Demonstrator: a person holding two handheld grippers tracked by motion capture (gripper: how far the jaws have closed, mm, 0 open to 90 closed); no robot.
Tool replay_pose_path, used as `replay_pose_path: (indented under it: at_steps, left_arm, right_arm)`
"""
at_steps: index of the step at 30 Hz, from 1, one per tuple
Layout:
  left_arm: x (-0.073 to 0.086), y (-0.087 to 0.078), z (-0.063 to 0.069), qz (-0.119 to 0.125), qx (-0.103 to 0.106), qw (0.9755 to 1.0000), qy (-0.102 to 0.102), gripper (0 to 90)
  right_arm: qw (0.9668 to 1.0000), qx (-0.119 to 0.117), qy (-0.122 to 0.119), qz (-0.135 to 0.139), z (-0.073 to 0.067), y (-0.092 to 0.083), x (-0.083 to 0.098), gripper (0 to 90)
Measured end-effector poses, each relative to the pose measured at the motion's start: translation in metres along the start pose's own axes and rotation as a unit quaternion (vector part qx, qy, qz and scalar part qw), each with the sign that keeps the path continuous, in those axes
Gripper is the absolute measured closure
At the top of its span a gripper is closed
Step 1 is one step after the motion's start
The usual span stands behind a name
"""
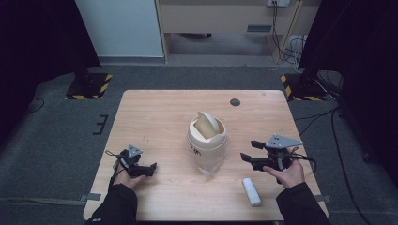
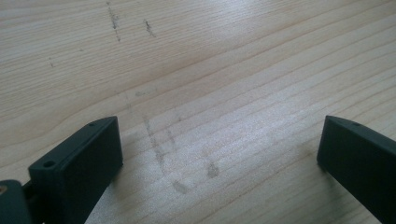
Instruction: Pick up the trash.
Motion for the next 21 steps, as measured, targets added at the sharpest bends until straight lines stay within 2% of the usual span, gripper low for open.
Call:
replay_pose_path:
  at_steps: [8, 11, 15, 21]
  left_arm:
    - [0.000, 0.000, 0.000, 0.000, 0.000, 1.0000, -0.001, 0.0]
    - [0.000, 0.000, 0.000, 0.000, 0.000, 1.0000, -0.001, 0.0]
    - [0.000, 0.000, 0.000, 0.000, -0.001, 1.0000, -0.001, 0.0]
    - [0.000, 0.000, 0.000, 0.000, -0.001, 1.0000, -0.001, 0.0]
  right_arm:
    - [0.9983, -0.008, 0.018, -0.055, 0.002, 0.003, 0.038, 38.5]
    - [0.9968, -0.013, 0.024, -0.074, 0.002, 0.005, 0.046, 41.8]
    - [0.9957, -0.015, 0.028, -0.087, 0.000, 0.008, 0.054, 45.6]
    - [0.9904, -0.026, 0.046, -0.128, 0.000, 0.016, 0.069, 52.6]
Point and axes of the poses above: each handheld gripper's, and its own axes: y roughly forward along the jaws, x roughly out of its underside, z roughly to its right, the point moved 5 cm from there along y, roughly forward along the jaws, and after that the axes turned 14 degrees about -z, right-handed, at the moved point
